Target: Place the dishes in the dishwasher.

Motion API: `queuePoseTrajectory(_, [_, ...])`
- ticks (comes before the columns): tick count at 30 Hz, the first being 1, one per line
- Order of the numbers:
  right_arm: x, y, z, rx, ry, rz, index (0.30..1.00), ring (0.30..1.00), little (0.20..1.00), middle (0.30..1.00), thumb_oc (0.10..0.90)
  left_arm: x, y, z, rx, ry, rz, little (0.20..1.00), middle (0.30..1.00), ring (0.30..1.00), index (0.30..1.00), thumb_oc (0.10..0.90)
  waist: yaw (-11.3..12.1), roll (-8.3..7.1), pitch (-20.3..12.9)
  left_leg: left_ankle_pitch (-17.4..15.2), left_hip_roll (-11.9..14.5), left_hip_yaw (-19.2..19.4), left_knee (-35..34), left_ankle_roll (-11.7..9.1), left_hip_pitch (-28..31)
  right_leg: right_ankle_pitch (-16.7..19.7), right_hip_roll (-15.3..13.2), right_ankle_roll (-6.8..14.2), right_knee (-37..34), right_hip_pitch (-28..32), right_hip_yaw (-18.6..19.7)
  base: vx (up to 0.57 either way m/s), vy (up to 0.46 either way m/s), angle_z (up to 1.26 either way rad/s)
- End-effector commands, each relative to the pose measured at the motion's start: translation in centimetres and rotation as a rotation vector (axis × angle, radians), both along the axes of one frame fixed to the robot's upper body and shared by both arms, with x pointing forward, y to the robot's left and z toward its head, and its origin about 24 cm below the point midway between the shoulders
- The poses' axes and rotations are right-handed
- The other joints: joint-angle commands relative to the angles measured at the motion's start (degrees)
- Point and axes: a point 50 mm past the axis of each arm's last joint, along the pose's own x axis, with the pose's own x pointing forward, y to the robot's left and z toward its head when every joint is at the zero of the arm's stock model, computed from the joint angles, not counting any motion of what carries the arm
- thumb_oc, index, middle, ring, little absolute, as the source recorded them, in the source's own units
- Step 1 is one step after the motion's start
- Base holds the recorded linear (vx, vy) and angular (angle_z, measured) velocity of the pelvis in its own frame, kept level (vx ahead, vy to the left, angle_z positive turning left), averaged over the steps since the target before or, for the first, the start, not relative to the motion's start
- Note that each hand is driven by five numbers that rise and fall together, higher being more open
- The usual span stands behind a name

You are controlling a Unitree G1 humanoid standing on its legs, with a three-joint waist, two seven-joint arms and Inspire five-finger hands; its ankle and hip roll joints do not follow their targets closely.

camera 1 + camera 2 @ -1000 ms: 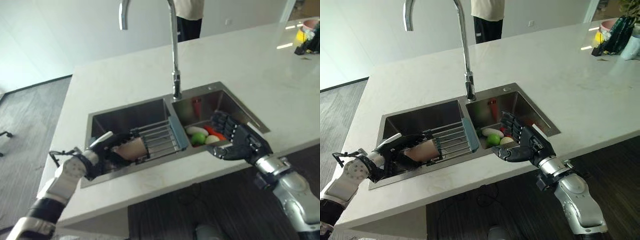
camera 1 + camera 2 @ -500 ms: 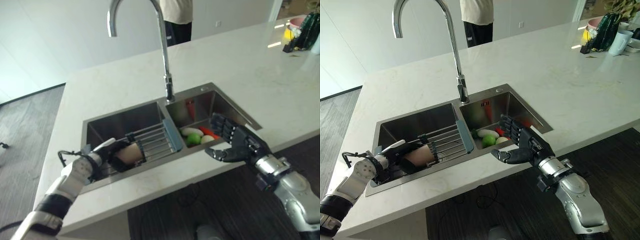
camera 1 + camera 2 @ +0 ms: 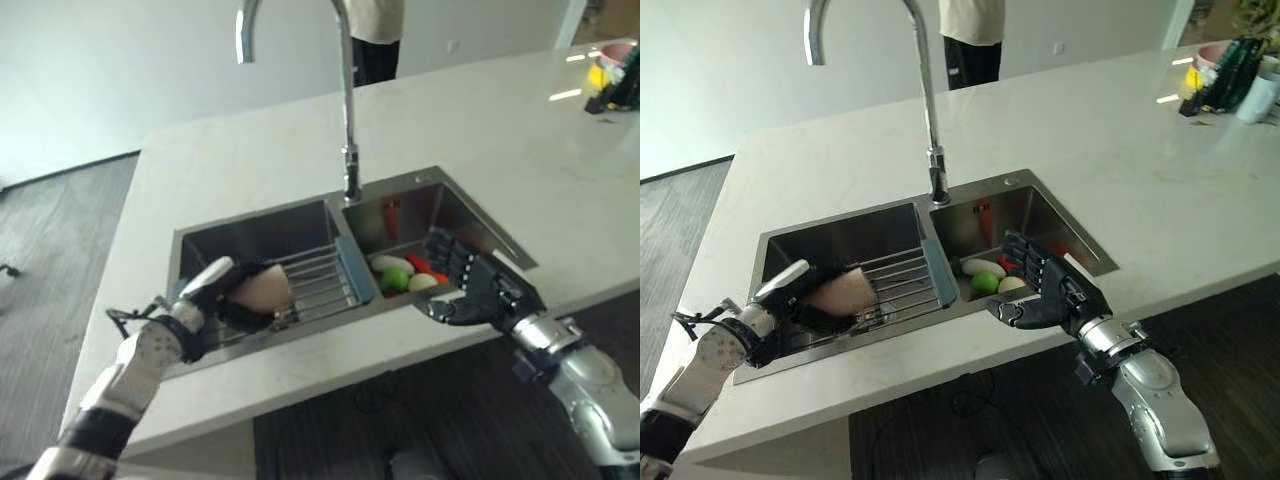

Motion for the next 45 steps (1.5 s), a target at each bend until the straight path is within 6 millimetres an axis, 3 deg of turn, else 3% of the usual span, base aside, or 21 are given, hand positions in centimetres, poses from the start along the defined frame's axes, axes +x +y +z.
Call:
queuePoseTrajectory(1, [-0.2, -0.2, 6.0, 0.017, -0.364, -0.018, 0.9, 0.9, 0.9, 0.9, 0.8, -1.0, 0.6, 10.8, -0.013, -0.707, 0.009, 0.3, 0.3, 0.3, 0.3, 0.4, 0.78, -0.65, -2.93, -6.2, 1.78, -2.18, 4.28, -1.43, -0.24, -3.95, -2.79, 5.92, -2.43, 5.02, -0.6, 0.01, -0.084, 0.15])
queuePoseTrajectory(3, [-0.6, -0.5, 6.1, 0.037, -0.38, -0.043, 0.9, 0.9, 0.9, 0.9, 0.8, -2.9, 1.1, 11.9, -0.055, -0.876, 0.034, 0.3, 0.3, 0.3, 0.3, 0.4, 1.62, -1.0, -3.14, -6.19, 1.69, -2.69, 4.28, -1.5, -0.42, -4.13, -3.05, 5.85, -2.43, 5.09, -1.13, 0.01, -0.081, 0.21])
queuePoseTrajectory(4, [-0.9, -0.8, 6.2, 0.065, -0.405, -0.078, 0.9, 0.9, 0.9, 0.9, 0.8, -4.8, 1.4, 12.4, -0.08, -1.023, 0.06, 0.3, 0.3, 0.3, 0.3, 0.4, 2.71, -1.33, -3.21, -6.19, 1.62, -3.27, 4.28, -1.58, -0.59, -4.25, -3.29, 5.78, -2.43, 5.19, -1.63, 0.02, -0.092, 0.26])
queuePoseTrajectory(9, [-2.0, -0.7, 6.7, 0.136, -0.484, -0.104, 0.9, 0.9, 0.9, 0.9, 0.8, -9.3, 2.9, 12.0, -0.046, -1.296, 0.216, 0.3, 0.3, 0.3, 0.3, 0.4, 4.91, -1.75, -3.49, -6.18, 1.01, -5.07, 4.28, -1.69, -0.63, -4.62, -3.52, 5.25, -2.43, 5.68, -2.82, 0.03, -0.082, 0.22])
queuePoseTrajectory(11, [-2.5, -0.7, 7.4, 0.15, -0.54, -0.115, 0.9, 0.9, 0.9, 0.9, 0.8, -11.2, 3.7, 11.8, -0.111, -1.388, 0.281, 0.3, 0.3, 0.3, 0.3, 0.4, 6.55, -1.91, -3.49, -5.54, 1.27, -5.84, 4.28, -2.24, -0.85, -4.9, -3.6, 4.87, -2.43, 5.95, -3.86, 0.01, -0.079, 0.2])
queuePoseTrajectory(14, [-3.1, -0.1, 8.2, 0.118, -0.607, -0.09, 0.9, 0.9, 0.9, 0.9, 0.8, -13.0, 3.5, 11.4, -0.221, -1.433, 0.296, 0.3, 0.3, 0.3, 0.3, 0.4, 8.83, -2.03, -3.01, -3.69, 1.66, -7.35, 4.28, -3.58, -1.47, -5.03, -3.66, 4.21, -2.43, 6.44, -5.71, 0.03, -0.08, 0.26])
queuePoseTrajectory(17, [-3.3, 0.6, 8.7, 0.163, -0.622, -0.055, 0.9, 0.9, 0.9, 0.9, 0.8, -13.2, 3.0, 11.1, -0.267, -1.379, 0.294, 0.3, 0.3, 0.3, 0.3, 0.4, 11.06, -1.95, -2.24, -1.06, 1.64, -9.73, 4.28, -4.53, -2.94, -5.13, -3.54, 3.85, -2.43, 6.86, -6.53, 0.04, -0.058, 0.36])
queuePoseTrajectory(19, [-3.2, 1.0, 8.8, 0.194, -0.634, -0.049, 0.9, 0.9, 0.9, 0.9, 0.8, -13.1, 2.4, 11.0, -0.324, -1.337, 0.259, 0.3, 0.3, 0.3, 0.3, 0.4, 12.97, -1.56, -1.12, 1.05, 3.3, -10.0, 4.28, -5.41, -6.48, -5.42, -3.84, 4.1, -2.43, 7.35, -7.77, -0.05, 0.005, 0.55])
queuePoseTrajectory(20, [-3.1, 1.0, 8.6, 0.188, -0.643, -0.078, 0.9, 0.9, 0.9, 0.9, 0.8, -13.0, 1.8, 11.2, -0.344, -1.336, 0.232, 0.3, 0.3, 0.3, 0.3, 0.4, 12.83, -1.25, -0.75, 2.89, 5.72, -7.18, 4.28, -6.1, -8.44, -5.36, -4.47, 4.32, -2.43, 7.6, -9.6, -0.28, 0.109, 1.16])
queuePoseTrajectory(21, [-3.2, 0.4, 8.2, 0.145, -0.671, -0.191, 0.9, 0.9, 0.9, 0.9, 0.8, -12.1, 1.0, 11.5, -0.436, -1.326, 0.138, 0.3, 0.3, 0.3, 0.3, 0.4, 9.91, -1.33, -0.61, 7.15, 13.96, 7.48, 4.28, -7.89, -8.0, -4.62, -7.52, 5.32, -2.43, 8.65, -17.17, -0.38, 0.114, 1.91])
queuePoseTrajectory(22, [-3.2, -0.1, 8.3, 0.123, -0.697, -0.252, 0.9, 0.9, 0.9, 0.9, 0.8, -11.4, 0.6, 11.5, -0.472, -1.315, 0.087, 0.3, 0.3, 0.3, 0.3, 0.4, 8.4, -1.77, -0.53, 8.07, 15.95, 13.58, 4.28, -7.93, -5.66, -3.92, -9.12, 5.59, -2.43, 9.17, -21.1, -0.36, 0.101, 3.3])
queuePoseTrajectory(23, [-3.2, -0.7, 8.6, 0.108, -0.718, -0.287, 0.9, 0.9, 0.9, 0.9, 0.8, -11.1, 0.4, 11.7, -0.484, -1.311, 0.063, 0.3, 0.3, 0.3, 0.3, 0.4, 7.22, -2.34, -0.78, 7.91, 16.62, 16.93, 4.28, -8.09, -2.64, -4.12, -10.04, 5.72, -2.43, 9.5, -22.68, -0.27, 0.071, 4.23])
queuePoseTrajectory(24, [-3.3, -1.5, 8.9, 0.085, -0.744, -0.301, 0.9, 0.9, 0.9, 0.9, 0.8, -10.6, 0.4, 11.6, -0.48, -1.289, 0.055, 0.3, 0.3, 0.3, 0.3, 0.4, 5.99, -3.21, -0.83, 8.58, 16.11, 20.82, 4.28, -8.16, 1.31, -3.88, -11.14, 5.6, -2.43, 9.82, -24.68, -0.23, 0.103, 4.0])
queuePoseTrajectory(26, [-3.0, -2.8, 9.6, 0.043, -0.771, -0.325, 0.9, 0.9, 0.9, 0.9, 0.8, -10.3, 1.0, 11.7, -0.51, -1.277, 0.049, 0.3, 0.3, 0.3, 0.3, 0.4, 6.03, -4.51, 0.02, 11.19, 13.81, 22.17, 4.28, -8.74, 6.32, -3.14, -12.65, 5.53, -2.43, 10.39, -25.99, -0.24, 0.188, 2.08])
queuePoseTrajectory(27, [-2.8, -3.2, 9.8, 0.028, -0.756, -0.31, 0.9, 0.9, 0.9, 0.9, 0.8, -10.2, 1.3, 11.8, -0.538, -1.281, 0.061, 0.3, 0.3, 0.3, 0.3, 0.4, 6.02, -4.83, 0.17, 10.13, 13.18, 21.99, 4.28, -8.5, 8.27, -2.39, -13.35, 5.43, -2.43, 9.97, -26.52, -0.26, 0.37, 1.24])
queuePoseTrajectory(31, [-3.1, -3.7, 9.8, 0.121, -0.756, -0.324, 0.9, 0.9, 0.9, 0.9, 0.8, -10.5, 1.6, 11.2, -0.619, -1.261, 0.06, 0.3, 0.3, 0.3, 0.3, 0.4, 5.97, -4.31, -0.57, -1.62, 13.86, 19.51, 4.28, -7.3, 9.68, 2.66, -17.55, 7.94, -2.43, 8.08, -30.86, -0.23, 0.439, 1.03])
queuePoseTrajectory(35, [-3.2, -2.9, 8.9, 0.159, -0.743, -0.338, 0.9, 0.9, 0.9, 0.9, 0.8, -10.3, 0.9, 11.1, -0.583, -1.203, 0.03, 0.3, 0.3, 0.3, 0.3, 0.4, 8.1, -4.31, -1.02, -5.12, 9.97, 14.29, 4.28, -6.8, 6.19, 8.65, -22.74, 11.94, -2.43, 7.29, -32.67, -0.05, 0.371, 0.66])
queuePoseTrajectory(38, [-3.5, -2.2, 8.0, 0.213, -0.725, -0.317, 0.9, 0.9, 0.9, 0.9, 0.8, -10.6, 1.3, 11.1, -0.613, -1.18, 0.03, 0.3, 0.3, 0.3, 0.3, 0.4, 9.84, -4.98, -0.61, -7.1, 6.68, 11.99, 4.28, -5.51, 4.7, 14.28, -27.29, 12.88, -2.43, 6.68, -34.4, 0.01, 0.358, 0.81])
queuePoseTrajectory(40, [-3.5, -1.8, 7.6, 0.226, -0.715, -0.312, 0.9, 0.9, 0.9, 0.9, 0.8, -10.6, 1.5, 11.2, -0.633, -1.171, 0.035, 0.3, 0.3, 0.3, 0.3, 0.4, 10.49, -5.11, -0.18, -7.66, 5.23, 10.81, 4.28, -4.55, 3.99, 15.36, -28.63, 12.88, -2.43, 7.04, -34.58, 0.02, 0.349, 0.57])
queuePoseTrajectory(43, [-3.5, -1.5, 6.9, 0.338, -0.655, -0.295, 0.9, 0.9, 0.9, 0.9, 0.8, -9.9, 1.1, 11.3, -0.695, -1.121, 0.009, 0.3, 0.3, 0.3, 0.3, 0.4, 8.98, -5.22, 0.27, -6.6, 3.5, 8.29, 4.28, -2.64, 2.03, 13.83, -25.86, 11.69, -2.43, 5.52, -29.8, 0.01, 0.202, 0.5])
queuePoseTrajectory(45, [-3.8, -2.0, 6.2, 0.336, -0.641, -0.331, 0.9, 0.9, 0.9, 0.9, 0.8, -8.8, 0.6, 11.3, -0.727, -1.072, -0.04, 0.3, 0.3, 0.3, 0.3, 0.4, 6.24, -5.23, -0.38, -6.97, 1.23, 2.8, 4.28, -0.85, -0.05, 7.73, -18.25, 10.16, -2.43, 2.49, -18.62, 0.11, 0.097, 1.18])
